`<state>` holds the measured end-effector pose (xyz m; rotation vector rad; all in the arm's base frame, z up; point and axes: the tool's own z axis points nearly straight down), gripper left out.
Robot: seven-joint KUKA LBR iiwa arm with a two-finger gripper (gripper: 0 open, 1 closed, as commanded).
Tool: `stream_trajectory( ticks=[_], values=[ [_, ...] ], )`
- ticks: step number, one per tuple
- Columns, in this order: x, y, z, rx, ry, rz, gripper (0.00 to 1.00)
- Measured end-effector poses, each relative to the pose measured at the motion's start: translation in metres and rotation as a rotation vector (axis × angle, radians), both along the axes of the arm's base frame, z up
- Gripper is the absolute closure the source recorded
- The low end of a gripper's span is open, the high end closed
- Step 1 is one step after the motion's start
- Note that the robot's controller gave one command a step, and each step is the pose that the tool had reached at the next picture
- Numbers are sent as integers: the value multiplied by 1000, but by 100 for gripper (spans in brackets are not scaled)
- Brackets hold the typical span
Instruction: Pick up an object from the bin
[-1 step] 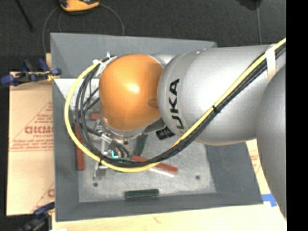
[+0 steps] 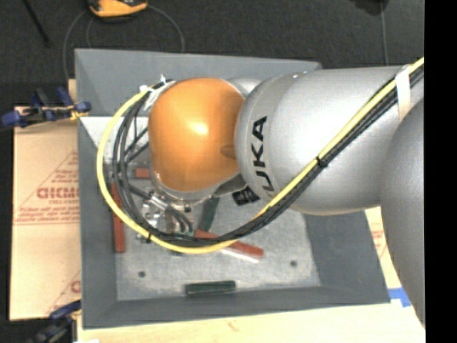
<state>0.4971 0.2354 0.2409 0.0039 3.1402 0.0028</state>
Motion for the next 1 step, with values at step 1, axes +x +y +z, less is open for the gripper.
stream_trajectory(
  ticks=[1],
  values=[
    [0, 0, 0, 0, 0, -3, 0]
  ],
)
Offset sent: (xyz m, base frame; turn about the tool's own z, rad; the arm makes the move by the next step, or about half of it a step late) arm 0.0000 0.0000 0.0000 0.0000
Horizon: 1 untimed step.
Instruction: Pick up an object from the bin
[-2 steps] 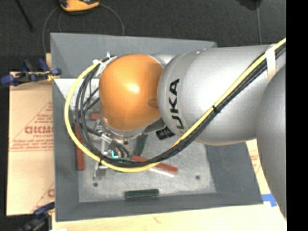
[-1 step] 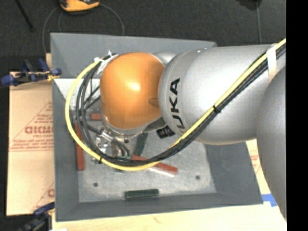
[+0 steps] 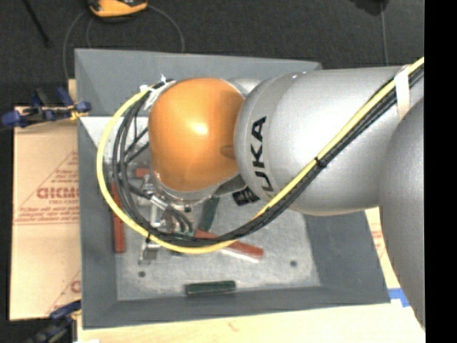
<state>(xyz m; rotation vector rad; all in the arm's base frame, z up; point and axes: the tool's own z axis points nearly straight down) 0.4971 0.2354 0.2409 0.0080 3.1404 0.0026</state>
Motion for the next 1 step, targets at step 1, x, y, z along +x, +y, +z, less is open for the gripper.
stream_trajectory(
  ticks=[1],
  values=[
    [0, 0, 0, 0, 0, -2, 100]
  ],
)
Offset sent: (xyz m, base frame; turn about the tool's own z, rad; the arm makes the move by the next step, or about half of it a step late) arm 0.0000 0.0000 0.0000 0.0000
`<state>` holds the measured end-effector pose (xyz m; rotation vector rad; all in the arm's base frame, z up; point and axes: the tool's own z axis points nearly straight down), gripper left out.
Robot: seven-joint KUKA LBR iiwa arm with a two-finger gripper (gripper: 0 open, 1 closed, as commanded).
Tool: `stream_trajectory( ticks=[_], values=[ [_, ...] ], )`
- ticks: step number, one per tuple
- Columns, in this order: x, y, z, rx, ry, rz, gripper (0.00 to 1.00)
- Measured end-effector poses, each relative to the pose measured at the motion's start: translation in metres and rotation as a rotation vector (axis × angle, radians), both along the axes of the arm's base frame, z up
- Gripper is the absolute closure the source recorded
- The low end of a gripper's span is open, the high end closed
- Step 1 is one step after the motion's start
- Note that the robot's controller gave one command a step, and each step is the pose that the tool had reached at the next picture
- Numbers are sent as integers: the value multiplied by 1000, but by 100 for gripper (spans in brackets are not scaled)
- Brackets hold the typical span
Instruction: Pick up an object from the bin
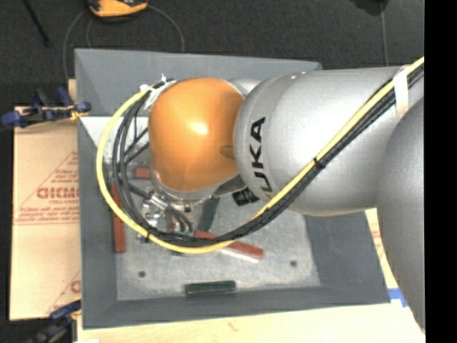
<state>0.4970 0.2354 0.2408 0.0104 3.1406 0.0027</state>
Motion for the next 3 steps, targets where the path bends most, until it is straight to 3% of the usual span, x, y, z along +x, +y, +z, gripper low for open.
stream_trajectory(
  ticks=[1, 2, 3],
  values=[
    [0, 0, 0, 0, 0, -1, 0],
    [0, 0, 0, 0, 0, 0, 100],
    [0, 0, 0, 0, 0, -1, 0]
  ],
)
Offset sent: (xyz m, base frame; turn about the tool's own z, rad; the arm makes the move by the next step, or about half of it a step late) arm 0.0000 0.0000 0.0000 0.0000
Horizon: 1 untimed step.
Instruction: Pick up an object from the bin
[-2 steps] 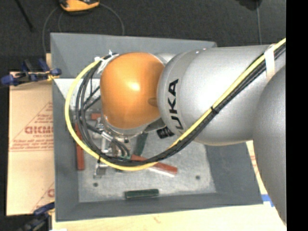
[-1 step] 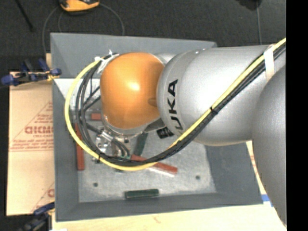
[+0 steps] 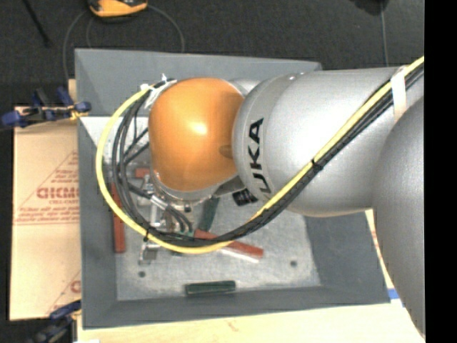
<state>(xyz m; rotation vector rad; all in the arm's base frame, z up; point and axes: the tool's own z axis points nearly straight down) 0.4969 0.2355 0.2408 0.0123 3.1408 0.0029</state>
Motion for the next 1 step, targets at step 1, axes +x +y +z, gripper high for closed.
stream_trajectory(
  ticks=[1],
  values=[
    [0, 0, 0, 0, 0, -1, 100]
  ],
)
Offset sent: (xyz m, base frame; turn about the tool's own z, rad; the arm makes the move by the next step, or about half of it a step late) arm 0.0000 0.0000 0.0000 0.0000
